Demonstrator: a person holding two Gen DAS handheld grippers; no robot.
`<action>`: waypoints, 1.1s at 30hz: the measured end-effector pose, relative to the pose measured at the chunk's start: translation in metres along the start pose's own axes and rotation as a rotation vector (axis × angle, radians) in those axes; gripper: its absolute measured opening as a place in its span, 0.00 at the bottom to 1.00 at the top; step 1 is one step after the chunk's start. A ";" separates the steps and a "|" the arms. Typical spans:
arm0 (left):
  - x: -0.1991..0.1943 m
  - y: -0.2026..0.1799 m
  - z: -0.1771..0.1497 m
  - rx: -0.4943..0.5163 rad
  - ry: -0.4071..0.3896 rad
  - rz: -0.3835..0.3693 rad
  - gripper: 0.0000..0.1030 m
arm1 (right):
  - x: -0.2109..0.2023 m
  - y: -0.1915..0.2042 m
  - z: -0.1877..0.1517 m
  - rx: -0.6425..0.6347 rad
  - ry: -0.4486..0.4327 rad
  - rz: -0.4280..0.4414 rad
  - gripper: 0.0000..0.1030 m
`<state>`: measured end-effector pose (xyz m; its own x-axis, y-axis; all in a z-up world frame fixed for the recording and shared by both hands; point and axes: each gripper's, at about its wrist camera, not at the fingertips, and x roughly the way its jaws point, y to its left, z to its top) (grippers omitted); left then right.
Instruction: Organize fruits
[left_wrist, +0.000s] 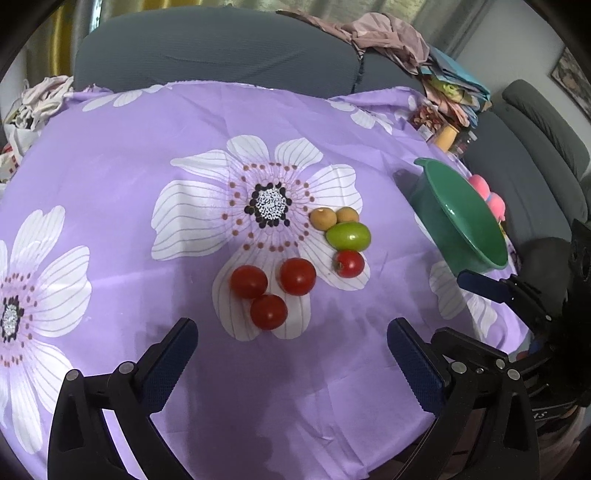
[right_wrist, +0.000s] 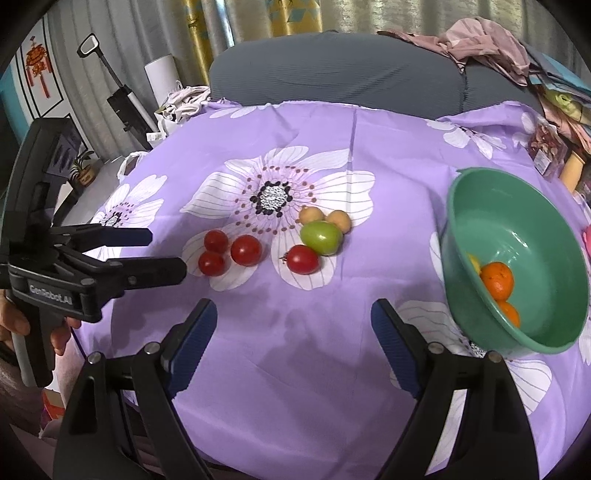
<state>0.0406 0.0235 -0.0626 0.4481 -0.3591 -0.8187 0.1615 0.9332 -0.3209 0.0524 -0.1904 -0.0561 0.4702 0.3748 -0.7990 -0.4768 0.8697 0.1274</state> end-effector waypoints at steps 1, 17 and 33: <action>0.001 0.000 0.000 0.000 0.002 -0.004 0.99 | 0.000 0.001 0.000 -0.003 0.002 0.000 0.84; 0.007 0.004 -0.001 0.011 0.014 -0.021 0.99 | 0.019 0.000 0.001 0.005 0.045 0.003 0.84; 0.021 0.000 0.001 0.074 0.032 -0.023 0.99 | 0.041 -0.008 0.003 0.026 0.072 0.039 0.84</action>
<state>0.0512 0.0156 -0.0795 0.4154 -0.3798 -0.8265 0.2364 0.9225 -0.3051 0.0778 -0.1808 -0.0875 0.3966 0.3850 -0.8334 -0.4741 0.8633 0.1732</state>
